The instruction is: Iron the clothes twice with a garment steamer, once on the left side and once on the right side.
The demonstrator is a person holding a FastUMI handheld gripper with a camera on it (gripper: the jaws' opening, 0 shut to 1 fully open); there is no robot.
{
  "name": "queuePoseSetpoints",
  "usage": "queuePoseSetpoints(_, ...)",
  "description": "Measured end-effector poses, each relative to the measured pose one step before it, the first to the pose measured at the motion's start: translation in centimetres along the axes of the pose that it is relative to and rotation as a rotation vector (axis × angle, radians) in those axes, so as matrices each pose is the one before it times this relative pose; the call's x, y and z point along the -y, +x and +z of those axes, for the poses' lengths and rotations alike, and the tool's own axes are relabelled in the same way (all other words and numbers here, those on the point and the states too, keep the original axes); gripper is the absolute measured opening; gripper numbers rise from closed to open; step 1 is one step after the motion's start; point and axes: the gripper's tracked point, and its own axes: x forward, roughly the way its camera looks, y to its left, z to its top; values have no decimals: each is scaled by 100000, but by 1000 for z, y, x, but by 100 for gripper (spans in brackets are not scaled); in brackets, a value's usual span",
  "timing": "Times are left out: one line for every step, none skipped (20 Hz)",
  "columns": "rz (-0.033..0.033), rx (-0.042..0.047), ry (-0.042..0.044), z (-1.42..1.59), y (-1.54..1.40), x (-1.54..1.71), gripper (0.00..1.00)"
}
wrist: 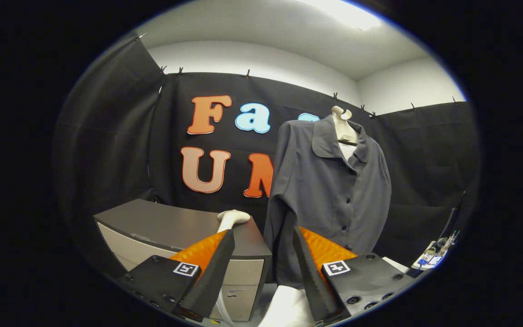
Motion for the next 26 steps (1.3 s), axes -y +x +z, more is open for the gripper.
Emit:
queuePoseSetpoints(1599, -1391, -304, -12, 1561, -891, 85)
queuePoseSetpoints(884, -1189, -153, 104, 1658, -902, 85)
queuePoseSetpoints(1238, -1835, 7, -24, 1689, -840, 85)
queuePoseSetpoints(136, -2151, 24, -150, 1513, -726, 85)
queuePoseSetpoints(-548, -2905, -10, -241, 1635, -266, 85)
queuePoseSetpoints(-849, -2840, -574, -180, 1446, -280, 85)
queuePoseSetpoints(-849, -2432, -1158, -63, 1483, -322, 85)
queuePoseSetpoints(-1058, -1980, -1222, 27, 1500, -243, 85)
queuePoseSetpoints(-571, -2716, -741, -130, 1279, -294, 85)
queuePoseSetpoints(47, -2970, -520, -199, 1351, -483, 85)
queuePoseSetpoints(-458, -3088, -163, -288, 1496, -414, 85)
queuePoseSetpoints(420, -3382, 52, -301, 1546, -517, 85)
queuePoseSetpoints(1480, -2919, -199, -269, 1469, -816, 85)
queuePoseSetpoints(1881, -1232, 74, -245, 1288, -791, 85)
queuePoseSetpoints(1820, -1811, -44, -240, 1035, -896, 85)
queuePoseSetpoints(1075, -1819, 86, -100, 1251, -552, 85)
queuePoseSetpoints(856, -2138, -294, -147, 1298, -538, 85)
queuePoseSetpoints(-476, -2256, -798, -237, 984, -67, 85)
queuePoseSetpoints(-626, -2334, -1077, -259, 925, 31, 85)
queuePoseSetpoints(-449, -1910, -1149, -190, 684, 7, 85)
queuePoseSetpoints(-882, -1833, -524, -252, 779, 219, 85)
queuePoseSetpoints(91, -1461, -41, -173, 632, -53, 85)
queuePoseSetpoints(512, -1303, 794, -138, 663, -83, 85)
queuePoseSetpoints(569, -1425, 995, -215, 494, -53, 85)
queuePoseSetpoints(906, -1116, 1022, -109, 446, -152, 85)
queuePoseSetpoints(907, -909, 864, -43, 521, -280, 85)
